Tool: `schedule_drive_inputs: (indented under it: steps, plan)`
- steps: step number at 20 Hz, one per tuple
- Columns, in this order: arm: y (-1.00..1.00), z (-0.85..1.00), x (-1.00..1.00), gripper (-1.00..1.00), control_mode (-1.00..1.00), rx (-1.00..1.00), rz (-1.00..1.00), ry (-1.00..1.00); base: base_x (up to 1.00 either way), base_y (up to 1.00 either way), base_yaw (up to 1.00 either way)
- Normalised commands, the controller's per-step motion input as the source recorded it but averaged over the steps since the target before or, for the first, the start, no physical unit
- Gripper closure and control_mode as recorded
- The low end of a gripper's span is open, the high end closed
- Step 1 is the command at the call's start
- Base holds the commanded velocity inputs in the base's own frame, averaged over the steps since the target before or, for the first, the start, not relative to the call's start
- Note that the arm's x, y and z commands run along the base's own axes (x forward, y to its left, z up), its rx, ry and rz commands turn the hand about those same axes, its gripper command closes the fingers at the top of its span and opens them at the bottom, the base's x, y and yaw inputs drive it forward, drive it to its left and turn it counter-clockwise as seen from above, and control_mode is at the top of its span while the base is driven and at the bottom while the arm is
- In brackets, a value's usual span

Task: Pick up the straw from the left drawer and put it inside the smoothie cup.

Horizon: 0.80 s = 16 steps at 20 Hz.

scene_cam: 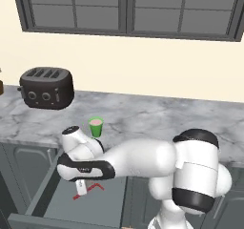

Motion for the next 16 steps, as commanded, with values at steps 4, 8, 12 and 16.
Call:
schedule_drive_inputs:
  steps: [4,8,12,16]
  plan:
    - [-0.01,-0.48,0.35,-1.00,-1.00,0.00,0.39,0.00,0.00,0.00,0.00]
    - [-0.02,-0.42,0.20,-1.00,-1.00,0.03,0.35,0.00,0.00,0.00,0.00]
    - [0.00,-0.10,0.09,-1.00,-1.00,0.03,0.09,0.00,0.00,0.00,0.00]
    - [0.00,-0.05,0.00,-1.00,-1.00,0.00,0.00,0.00,0.00,0.00,0.00]
